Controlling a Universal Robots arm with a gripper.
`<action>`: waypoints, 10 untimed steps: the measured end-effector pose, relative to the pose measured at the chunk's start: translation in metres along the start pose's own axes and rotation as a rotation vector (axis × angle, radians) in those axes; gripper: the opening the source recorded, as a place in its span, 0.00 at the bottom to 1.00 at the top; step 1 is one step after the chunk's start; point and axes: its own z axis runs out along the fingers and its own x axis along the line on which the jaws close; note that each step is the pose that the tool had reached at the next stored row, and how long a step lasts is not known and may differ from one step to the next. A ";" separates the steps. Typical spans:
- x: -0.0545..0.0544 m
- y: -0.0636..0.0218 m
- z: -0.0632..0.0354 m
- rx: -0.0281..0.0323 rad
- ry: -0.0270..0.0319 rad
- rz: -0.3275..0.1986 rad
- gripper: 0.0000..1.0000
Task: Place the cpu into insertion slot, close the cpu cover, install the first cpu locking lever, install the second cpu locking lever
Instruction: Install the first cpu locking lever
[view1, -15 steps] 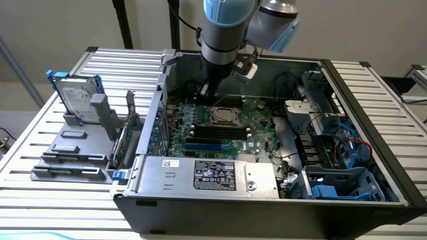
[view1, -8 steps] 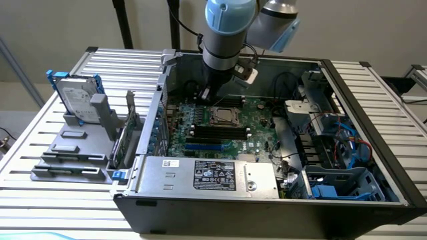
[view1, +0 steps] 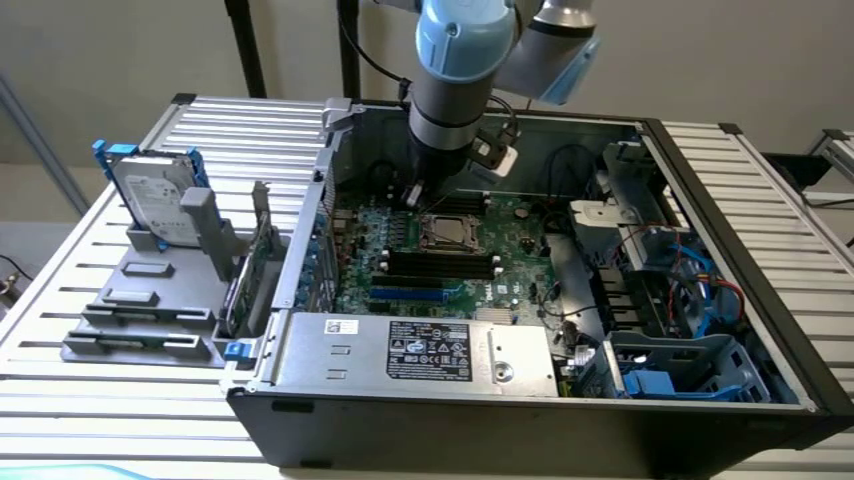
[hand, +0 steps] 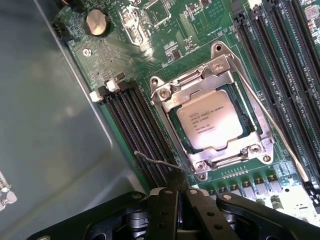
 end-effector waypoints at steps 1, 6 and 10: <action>0.000 0.0005 0.0003 0.0008 -0.0037 0.001 0.11; 0.002 0.0030 0.0020 0.0068 -0.0145 0.005 0.11; 0.004 0.0069 0.0031 0.0119 -0.0180 0.007 0.11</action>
